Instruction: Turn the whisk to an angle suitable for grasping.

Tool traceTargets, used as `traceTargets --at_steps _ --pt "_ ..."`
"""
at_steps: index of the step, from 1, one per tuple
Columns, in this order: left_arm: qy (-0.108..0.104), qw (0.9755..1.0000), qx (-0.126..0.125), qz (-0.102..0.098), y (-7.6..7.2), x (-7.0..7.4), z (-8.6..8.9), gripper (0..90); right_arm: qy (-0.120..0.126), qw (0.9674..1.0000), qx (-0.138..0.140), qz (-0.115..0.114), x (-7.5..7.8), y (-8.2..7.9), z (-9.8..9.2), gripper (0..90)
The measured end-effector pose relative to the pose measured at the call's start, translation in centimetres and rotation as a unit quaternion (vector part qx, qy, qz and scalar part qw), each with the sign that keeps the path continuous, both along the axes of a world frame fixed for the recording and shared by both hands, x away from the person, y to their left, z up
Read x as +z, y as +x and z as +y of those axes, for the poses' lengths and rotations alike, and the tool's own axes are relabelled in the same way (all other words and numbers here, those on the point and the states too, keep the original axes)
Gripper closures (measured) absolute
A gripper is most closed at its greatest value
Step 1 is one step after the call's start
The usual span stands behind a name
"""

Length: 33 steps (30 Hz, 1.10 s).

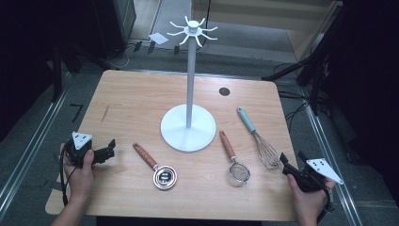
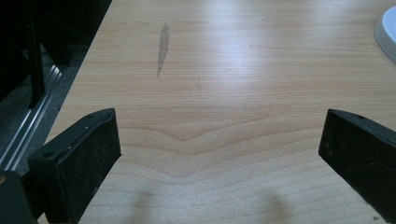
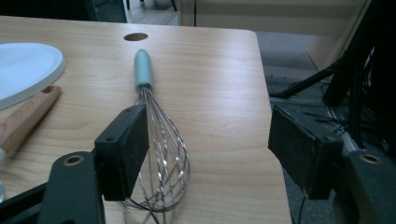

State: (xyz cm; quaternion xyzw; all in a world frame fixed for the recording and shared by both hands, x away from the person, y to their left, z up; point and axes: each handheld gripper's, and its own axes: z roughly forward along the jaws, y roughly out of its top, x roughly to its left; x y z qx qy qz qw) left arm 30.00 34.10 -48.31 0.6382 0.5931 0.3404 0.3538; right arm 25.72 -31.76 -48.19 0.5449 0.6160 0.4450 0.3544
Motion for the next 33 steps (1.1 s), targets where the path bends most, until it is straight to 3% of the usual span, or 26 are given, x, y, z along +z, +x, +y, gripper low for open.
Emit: traceTargets --at_steps 4,5,9,11,17,18,21,23,26,27,29,33 --pt "0.001 1.0000 0.000 0.002 0.1 0.0 -0.1 0.0 -0.002 0.9996 0.029 -0.009 1.5 0.2 1.2 36.7" --pt "0.002 1.0000 -0.003 0.001 0.1 0.0 -0.1 0.0 -0.012 0.9989 0.043 -0.009 2.2 0.4 1.8 37.6" --pt "0.002 1.0000 -0.003 0.002 0.1 0.0 -0.2 0.0 -0.028 0.9981 0.055 -0.003 3.3 0.9 2.9 40.0" --pt "0.000 1.0000 -0.003 0.002 0.2 0.0 -0.1 0.0 -0.040 0.9969 0.067 0.008 4.7 2.0 3.9 40.1" --pt "0.000 1.0000 -0.004 0.000 0.2 0.0 -0.2 0.0 -0.059 0.9952 0.074 0.025 6.0 4.1 5.1 41.2" --pt "0.001 1.0000 -0.003 -0.001 0.2 0.0 -0.2 0.0 -0.062 0.9942 0.077 0.042 6.2 5.0 5.2 42.6" --pt "0.002 1.0000 -0.004 -0.001 0.2 0.0 -0.2 0.0 -0.066 0.9931 0.076 0.059 6.3 5.8 5.3 44.2" --pt "0.002 1.0000 -0.004 0.000 0.2 0.0 -0.2 0.0 -0.075 0.9903 0.076 0.089 6.3 7.0 5.3 46.5" --pt "0.005 1.0000 -0.005 0.001 0.2 0.0 -0.3 0.0 -0.081 0.9883 0.078 0.103 6.4 7.8 5.4 47.8" --pt "0.006 1.0000 -0.005 0.002 0.2 0.0 -0.3 0.0 -0.088 0.9856 0.081 0.120 6.4 8.5 5.5 48.7" --pt "0.006 1.0000 -0.005 0.002 0.2 0.0 -0.3 0.0 -0.089 0.9847 0.081 0.126 6.4 8.8 5.6 49.4" --pt "0.005 1.0000 -0.005 0.003 0.2 0.0 -0.3 0.0 -0.094 0.9788 0.092 0.157 6.2 10.2 6.0 51.0"
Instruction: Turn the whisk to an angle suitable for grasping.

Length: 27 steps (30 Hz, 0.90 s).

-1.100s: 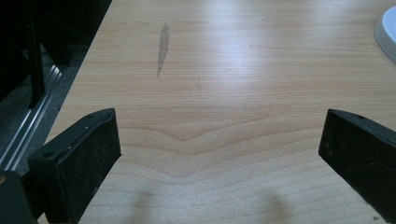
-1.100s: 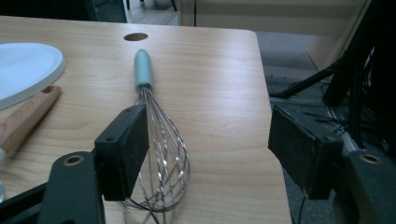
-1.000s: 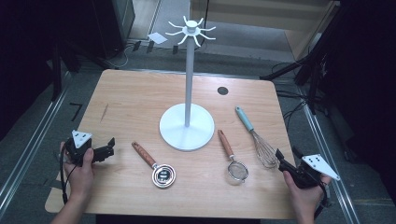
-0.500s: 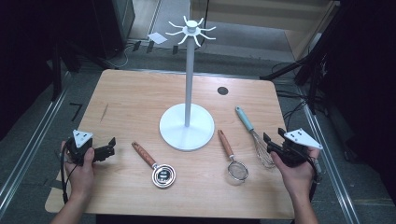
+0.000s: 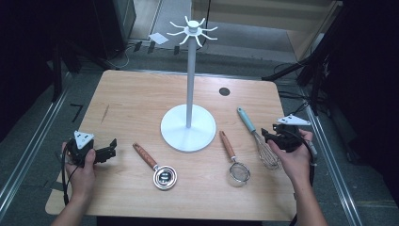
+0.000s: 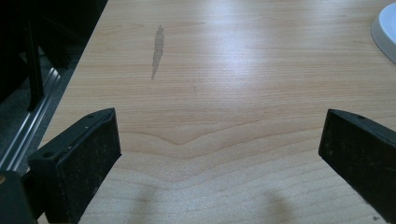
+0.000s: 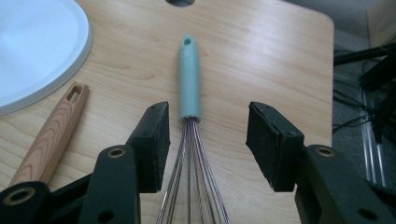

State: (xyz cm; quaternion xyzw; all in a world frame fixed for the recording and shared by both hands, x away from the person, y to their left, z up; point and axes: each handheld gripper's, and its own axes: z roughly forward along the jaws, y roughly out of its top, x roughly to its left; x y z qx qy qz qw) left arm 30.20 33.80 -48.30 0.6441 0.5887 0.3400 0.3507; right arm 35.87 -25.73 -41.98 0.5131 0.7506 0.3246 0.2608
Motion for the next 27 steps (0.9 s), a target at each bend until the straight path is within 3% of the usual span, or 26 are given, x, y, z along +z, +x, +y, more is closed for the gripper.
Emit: traceTargets --at_steps 4,6,7,8,13,14,21,27 --pt "0.001 1.0000 0.000 -0.001 0.0 0.0 0.0 0.0 -0.009 0.9993 0.008 0.035 -0.4 1.2 0.6 57.0" --pt "0.000 1.0000 -0.001 -0.002 0.0 0.0 0.0 0.0 -0.018 0.9974 0.011 0.069 -0.9 2.2 0.8 59.0" --pt "0.001 1.0000 -0.001 -0.001 0.0 0.0 0.0 0.0 -0.018 0.9974 0.011 0.069 -0.9 2.2 0.8 59.0" --pt "0.000 1.0000 -0.001 -0.001 0.0 0.0 0.0 0.0 -0.011 0.9956 0.007 0.093 -1.0 2.9 0.8 60.9" --pt "0.000 1.0000 -0.003 -0.001 0.1 0.0 -0.1 0.0 -0.006 0.9922 0.006 0.124 -1.1 4.3 1.2 63.3" --pt "0.001 1.0000 -0.003 -0.001 0.1 0.0 -0.1 0.0 -0.004 0.9902 0.007 0.140 -1.1 5.0 1.3 64.1" --pt "0.000 1.0000 -0.003 -0.001 0.1 0.0 -0.1 0.0 -0.017 0.9834 0.006 0.180 -1.9 7.1 2.0 64.7" --pt "-0.001 1.0000 -0.003 0.000 0.1 0.0 -0.1 0.0 -0.025 0.9812 0.008 0.191 -2.2 8.2 2.5 64.7"
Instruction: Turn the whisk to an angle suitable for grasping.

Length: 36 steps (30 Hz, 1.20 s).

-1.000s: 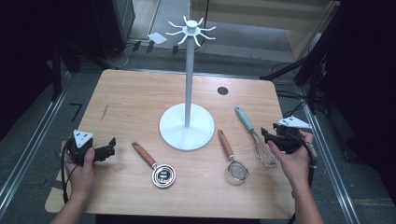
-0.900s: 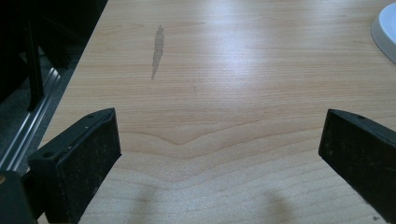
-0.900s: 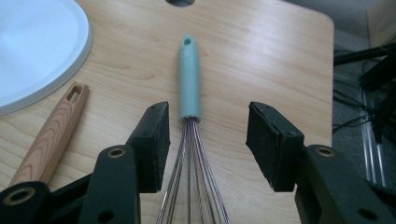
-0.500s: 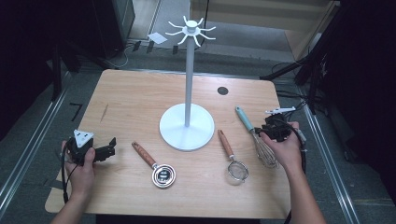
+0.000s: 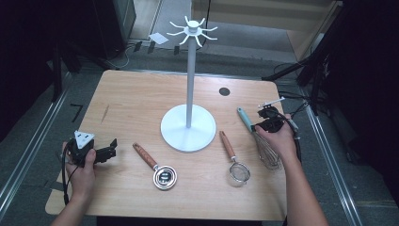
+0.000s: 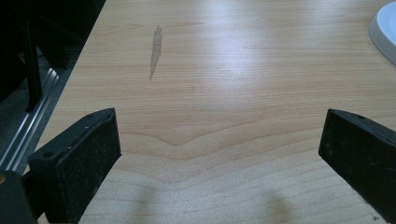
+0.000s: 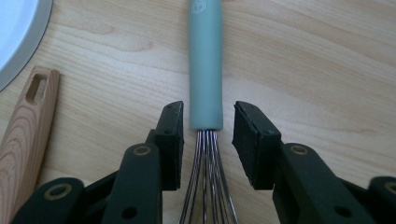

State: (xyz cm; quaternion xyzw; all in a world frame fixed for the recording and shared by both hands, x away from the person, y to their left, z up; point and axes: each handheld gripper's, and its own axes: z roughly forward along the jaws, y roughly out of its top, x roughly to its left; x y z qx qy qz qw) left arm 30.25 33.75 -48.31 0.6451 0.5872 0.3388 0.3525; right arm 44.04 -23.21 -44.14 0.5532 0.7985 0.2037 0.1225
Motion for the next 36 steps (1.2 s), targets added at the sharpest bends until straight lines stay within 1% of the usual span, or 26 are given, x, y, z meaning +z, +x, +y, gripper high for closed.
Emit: traceTargets --at_steps 1,2,3,4,5,8,9,10,11,13,14,15,21,23,26,30,31,32,33,35,36 --pt "0.000 1.0000 0.000 0.000 0.0 0.0 0.0 0.0 -0.004 1.0000 0.003 -0.001 0.0 0.2 0.1 64.7" --pt "0.000 1.0000 0.000 0.000 0.0 0.0 0.0 0.0 -0.002 1.0000 0.001 0.000 0.0 0.3 0.2 64.8" --pt "0.000 1.0000 -0.001 0.000 0.0 0.0 0.0 0.0 -0.003 0.9999 0.010 0.010 -0.2 0.8 0.4 65.1" --pt "0.000 1.0000 -0.001 0.000 0.0 0.0 0.0 0.0 -0.003 0.9999 0.010 0.010 -0.2 0.8 0.4 65.1" --pt "0.000 1.0000 0.000 0.000 0.0 0.0 0.0 0.0 -0.011 0.9997 0.016 0.012 -0.4 1.2 0.5 65.3" --pt "0.000 1.0000 0.000 -0.001 0.0 0.0 0.0 0.0 -0.009 0.9996 0.015 0.024 -0.6 1.7 0.7 65.3" --pt "0.000 1.0000 0.000 -0.001 0.0 0.0 0.0 0.0 -0.009 0.9996 0.015 0.024 -0.6 1.7 0.7 65.3" --pt "0.000 1.0000 0.000 -0.001 0.0 0.0 0.0 0.0 -0.007 0.9996 0.012 0.025 -0.6 1.8 0.8 65.3" --pt "0.000 1.0000 0.000 -0.001 0.0 0.0 0.0 0.0 -0.009 0.9994 0.006 0.034 -0.7 2.1 0.9 65.3" --pt "0.000 1.0000 -0.001 -0.002 -0.1 0.0 0.0 0.0 -0.009 0.9991 0.006 0.042 -0.9 2.5 1.0 65.4" --pt "-0.001 1.0000 -0.001 -0.003 -0.1 0.0 0.0 0.0 -0.009 0.9991 0.006 0.042 -0.9 2.5 1.0 65.4" --pt "-0.002 1.0000 0.000 -0.004 -0.1 0.0 0.0 0.0 -0.009 0.9987 0.003 0.049 -1.0 2.6 1.0 65.4" --pt "-0.002 1.0000 0.000 -0.003 0.0 0.0 0.1 0.0 -0.006 0.9979 -0.005 0.064 -1.4 3.2 1.1 65.5" --pt "-0.002 1.0000 0.000 -0.003 0.0 0.0 0.0 0.0 -0.010 0.9973 -0.008 0.072 -1.6 3.4 1.2 65.5" --pt "-0.001 1.0000 0.000 -0.002 0.0 0.0 0.0 0.0 -0.009 0.9970 -0.009 0.076 -1.8 3.6 1.4 65.4" --pt "-0.002 1.0000 0.001 -0.002 0.0 0.0 0.1 0.0 -0.009 0.9968 -0.005 0.080 -1.9 3.9 1.7 62.2" --pt "-0.002 1.0000 0.000 -0.002 0.0 0.0 0.1 0.0 -0.016 0.9963 -0.005 0.084 -2.0 4.0 1.9 60.6" --pt "-0.002 1.0000 0.000 -0.002 0.0 0.0 0.1 0.0 -0.016 0.9963 -0.005 0.084 -2.0 4.0 1.9 60.6" --pt "-0.002 1.0000 0.000 -0.002 0.0 0.0 0.1 0.0 -0.017 0.9957 -0.003 0.091 -2.1 4.2 2.0 60.7" --pt "-0.003 1.0000 0.000 -0.003 0.0 0.0 0.1 0.0 -0.021 0.9951 -0.012 0.095 -2.2 4.3 2.1 61.8" --pt "-0.004 1.0000 0.000 -0.002 0.0 0.0 0.1 0.0 -0.021 0.9951 -0.012 0.095 -2.2 4.3 2.1 61.8"
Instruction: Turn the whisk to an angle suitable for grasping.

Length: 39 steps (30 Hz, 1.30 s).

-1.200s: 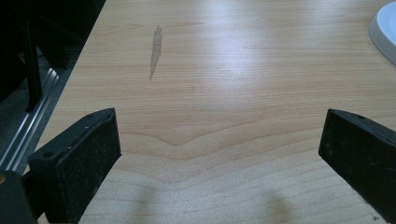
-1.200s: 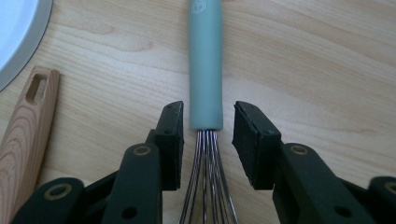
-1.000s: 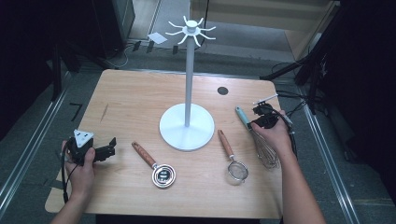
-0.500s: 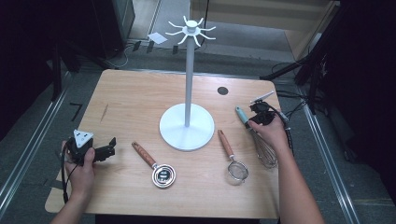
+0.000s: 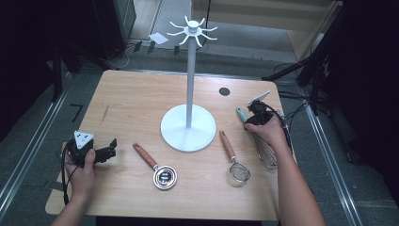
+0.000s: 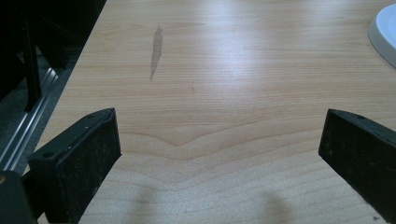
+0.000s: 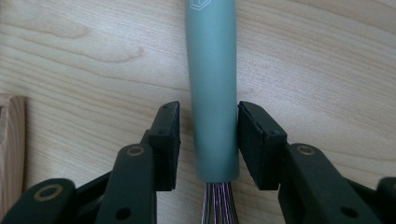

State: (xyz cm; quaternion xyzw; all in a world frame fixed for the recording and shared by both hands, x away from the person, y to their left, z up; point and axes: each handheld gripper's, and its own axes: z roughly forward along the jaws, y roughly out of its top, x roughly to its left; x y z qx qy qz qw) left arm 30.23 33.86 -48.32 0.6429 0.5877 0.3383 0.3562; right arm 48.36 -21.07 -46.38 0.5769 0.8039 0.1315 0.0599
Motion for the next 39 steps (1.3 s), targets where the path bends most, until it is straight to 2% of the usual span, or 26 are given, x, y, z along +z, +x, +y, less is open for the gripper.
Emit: traceTargets --at_steps 2,6,7,10,12,21,28,34,39 --pt "0.000 1.0000 0.000 0.000 0.00 0.00 0.00 0.0 0.003 1.0000 -0.004 0.007 -0.32 0.20 -0.06 63.1" --pt "-0.002 1.0000 0.001 0.000 0.02 0.00 0.02 0.0 0.012 0.9998 -0.012 0.006 -0.38 0.26 -0.15 64.2" --pt "-0.002 1.0000 0.001 0.000 0.02 0.00 0.02 0.0 0.009 0.9998 -0.015 0.005 -0.38 0.27 -0.18 67.3" --pt "0.000 1.0000 0.001 0.001 0.01 0.00 -0.02 0.0 0.009 0.9997 -0.020 0.007 -0.36 0.30 -0.24 68.2" --pt "0.000 1.0000 0.000 0.000 0.01 -0.01 -0.03 0.0 -0.004 0.9998 -0.017 0.008 -0.34 0.28 -0.08 69.6" --pt "0.001 1.0000 0.000 0.002 0.01 0.01 -0.03 0.0 -0.029 0.9992 -0.015 0.021 -0.22 0.64 0.66 70.2" --pt "0.004 1.0000 0.000 0.005 0.02 0.03 -0.08 0.0 -0.023 0.9995 -0.012 0.015 -0.25 0.48 0.51 70.8" --pt "0.004 1.0000 0.000 0.004 0.07 0.00 -0.10 0.0 -0.025 0.9993 -0.011 0.023 -0.20 0.72 0.62 71.0" --pt "0.001 1.0000 0.000 0.004 0.08 0.00 -0.05 0.0 -0.020 0.9996 -0.011 0.013 -0.25 0.53 0.57 71.1"
